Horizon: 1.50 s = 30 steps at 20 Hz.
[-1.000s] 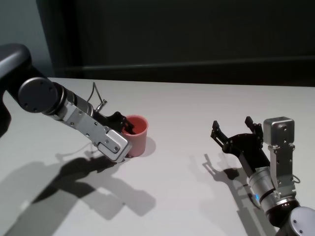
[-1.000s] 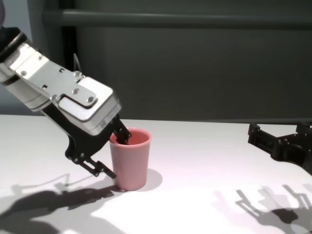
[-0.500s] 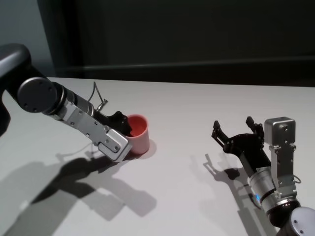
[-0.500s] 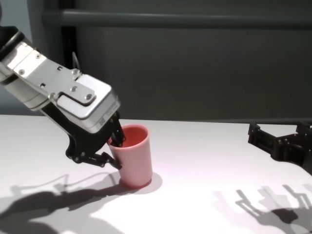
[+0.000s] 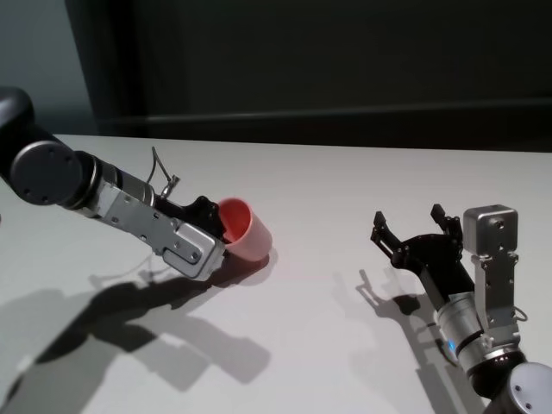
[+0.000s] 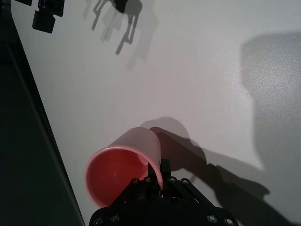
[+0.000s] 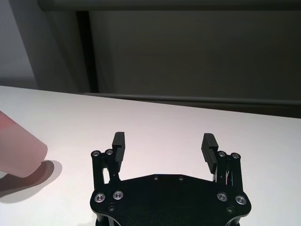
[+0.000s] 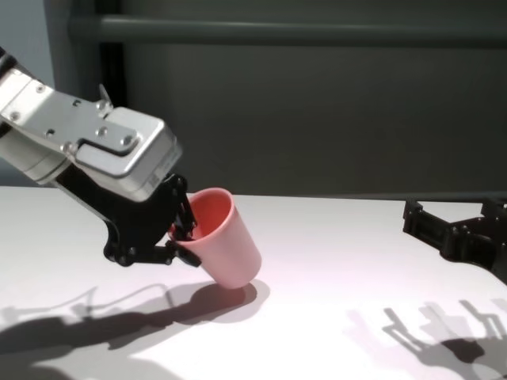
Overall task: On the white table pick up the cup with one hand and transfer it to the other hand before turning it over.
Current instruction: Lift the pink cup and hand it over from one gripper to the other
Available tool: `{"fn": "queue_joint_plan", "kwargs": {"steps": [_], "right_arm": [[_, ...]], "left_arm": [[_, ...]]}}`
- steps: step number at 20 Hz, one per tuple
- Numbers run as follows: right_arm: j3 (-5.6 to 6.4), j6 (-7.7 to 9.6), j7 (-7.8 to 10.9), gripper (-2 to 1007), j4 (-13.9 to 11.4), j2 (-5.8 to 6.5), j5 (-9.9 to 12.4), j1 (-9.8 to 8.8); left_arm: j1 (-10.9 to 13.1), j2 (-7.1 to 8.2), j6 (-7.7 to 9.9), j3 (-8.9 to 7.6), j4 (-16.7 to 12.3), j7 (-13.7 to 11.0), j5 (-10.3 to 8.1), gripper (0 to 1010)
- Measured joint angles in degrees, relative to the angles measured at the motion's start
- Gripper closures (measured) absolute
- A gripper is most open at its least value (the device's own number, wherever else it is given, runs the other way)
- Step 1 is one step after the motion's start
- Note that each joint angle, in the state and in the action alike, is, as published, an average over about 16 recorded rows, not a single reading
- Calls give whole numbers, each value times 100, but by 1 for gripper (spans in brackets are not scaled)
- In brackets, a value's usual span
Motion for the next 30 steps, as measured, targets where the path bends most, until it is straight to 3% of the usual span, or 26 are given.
{"fn": "queue_joint_plan", "kwargs": {"steps": [3, 7, 13, 23, 30], "right_arm": [[0, 0, 0, 5, 0, 0, 0, 0], [0, 0, 0, 5, 0, 0, 0, 0], [0, 0, 0, 5, 0, 0, 0, 0], [0, 0, 0, 5, 0, 0, 0, 0], [0, 0, 0, 5, 0, 0, 0, 0]], "left_arm": [[89, 40, 34, -125, -17, 99, -287, 957], [234, 57, 101, -371, -10, 261, -823, 958], [464, -28, 268, -833, 76, 461, -1864, 958], [735, -387, 544, -1532, 311, 489, -3739, 958], [792, -688, 620, -1788, 545, 372, -4696, 958]]}}
